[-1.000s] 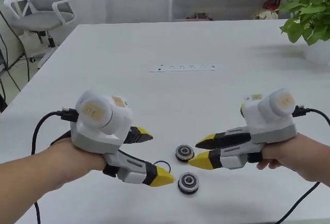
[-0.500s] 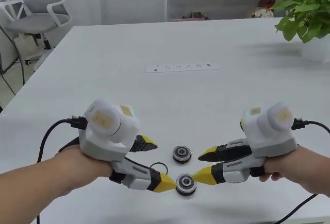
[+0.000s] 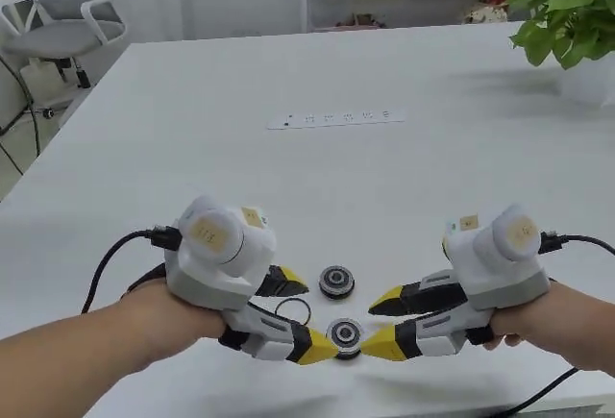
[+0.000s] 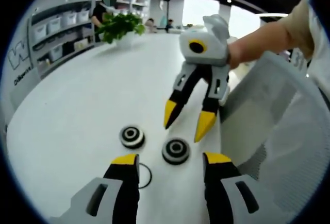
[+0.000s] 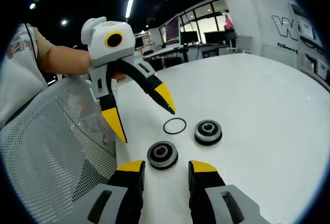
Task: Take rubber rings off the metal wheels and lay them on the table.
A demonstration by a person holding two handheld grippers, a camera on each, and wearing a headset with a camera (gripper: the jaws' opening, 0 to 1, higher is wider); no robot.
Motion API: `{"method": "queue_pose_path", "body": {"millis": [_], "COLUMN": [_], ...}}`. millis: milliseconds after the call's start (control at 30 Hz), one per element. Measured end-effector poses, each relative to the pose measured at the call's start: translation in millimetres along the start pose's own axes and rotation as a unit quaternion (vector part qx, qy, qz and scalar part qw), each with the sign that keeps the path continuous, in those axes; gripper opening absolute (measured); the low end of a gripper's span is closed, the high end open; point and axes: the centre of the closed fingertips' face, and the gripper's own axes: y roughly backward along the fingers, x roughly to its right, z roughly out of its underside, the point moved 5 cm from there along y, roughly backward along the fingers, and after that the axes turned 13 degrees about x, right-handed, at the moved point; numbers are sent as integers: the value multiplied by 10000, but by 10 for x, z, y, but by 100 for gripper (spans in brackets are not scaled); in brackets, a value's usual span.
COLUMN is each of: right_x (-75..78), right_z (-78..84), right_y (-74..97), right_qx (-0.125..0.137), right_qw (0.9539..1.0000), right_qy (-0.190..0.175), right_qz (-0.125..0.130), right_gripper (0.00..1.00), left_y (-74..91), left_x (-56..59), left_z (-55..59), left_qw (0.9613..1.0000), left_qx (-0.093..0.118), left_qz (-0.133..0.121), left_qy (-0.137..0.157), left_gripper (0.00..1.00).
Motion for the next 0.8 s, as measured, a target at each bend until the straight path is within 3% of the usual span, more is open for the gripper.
{"method": "queue_pose_path", "body": {"millis": [433,800], "right_x": [-29,-39], "right_z": [80,104], "right_y": [-78,-110], "right_qx": [-47,-74], "right_qw": [9999,9996], "right_qy": [135,259], "right_qz": [-68,-77], "right_gripper": [26,20], "left_y": [-101,-196], "left_x": [48,82], "left_z": [31,80], "left_qw": [9999,9999], "left_qx": [-7,-82], "left_qz": [106,151], "left_qy": [21,8], "left_gripper": [35,28]}}
